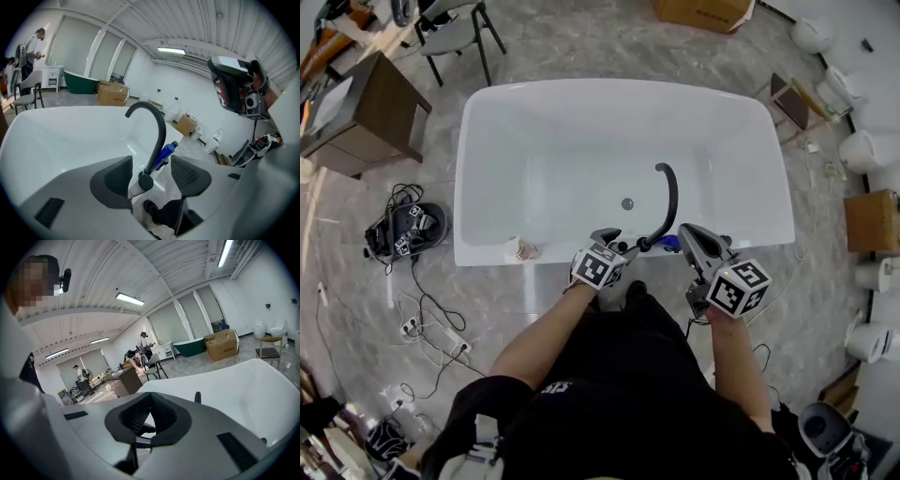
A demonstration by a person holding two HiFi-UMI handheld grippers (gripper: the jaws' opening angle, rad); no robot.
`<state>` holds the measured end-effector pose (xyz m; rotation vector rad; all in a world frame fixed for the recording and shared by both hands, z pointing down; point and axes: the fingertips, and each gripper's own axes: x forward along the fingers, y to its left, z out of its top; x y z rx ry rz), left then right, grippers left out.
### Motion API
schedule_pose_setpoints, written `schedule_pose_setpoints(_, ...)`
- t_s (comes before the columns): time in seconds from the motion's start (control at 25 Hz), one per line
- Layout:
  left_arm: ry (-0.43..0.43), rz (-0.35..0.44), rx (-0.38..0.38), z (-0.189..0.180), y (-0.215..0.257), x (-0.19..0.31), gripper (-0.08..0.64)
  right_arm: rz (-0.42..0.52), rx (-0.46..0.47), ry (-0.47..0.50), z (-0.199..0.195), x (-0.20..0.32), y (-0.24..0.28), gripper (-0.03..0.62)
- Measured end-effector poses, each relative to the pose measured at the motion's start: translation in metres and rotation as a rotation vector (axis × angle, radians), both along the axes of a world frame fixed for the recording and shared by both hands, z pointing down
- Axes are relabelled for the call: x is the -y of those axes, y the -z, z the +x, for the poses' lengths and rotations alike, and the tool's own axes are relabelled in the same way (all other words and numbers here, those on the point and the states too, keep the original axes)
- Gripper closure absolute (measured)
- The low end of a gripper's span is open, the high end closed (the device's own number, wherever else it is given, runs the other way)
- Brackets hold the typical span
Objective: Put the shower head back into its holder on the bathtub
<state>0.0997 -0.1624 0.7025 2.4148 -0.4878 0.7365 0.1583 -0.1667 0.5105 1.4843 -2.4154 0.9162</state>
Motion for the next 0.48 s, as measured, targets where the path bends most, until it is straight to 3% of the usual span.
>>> schedule_pose_setpoints(0.28, 0.059, 0.018, -0.048, -0.001, 0.052, 0.010, 0.299, 0.056, 0.039, 0.084, -0.001, 0.020, 0.026, 0.578)
schedule_pose_setpoints(0.48, 0.182, 0.083, -0.025, 0.005, 0.079, 0.036, 0.313, 0.086, 0.035, 0.162, 0.033, 0.026, 0.035, 0.578)
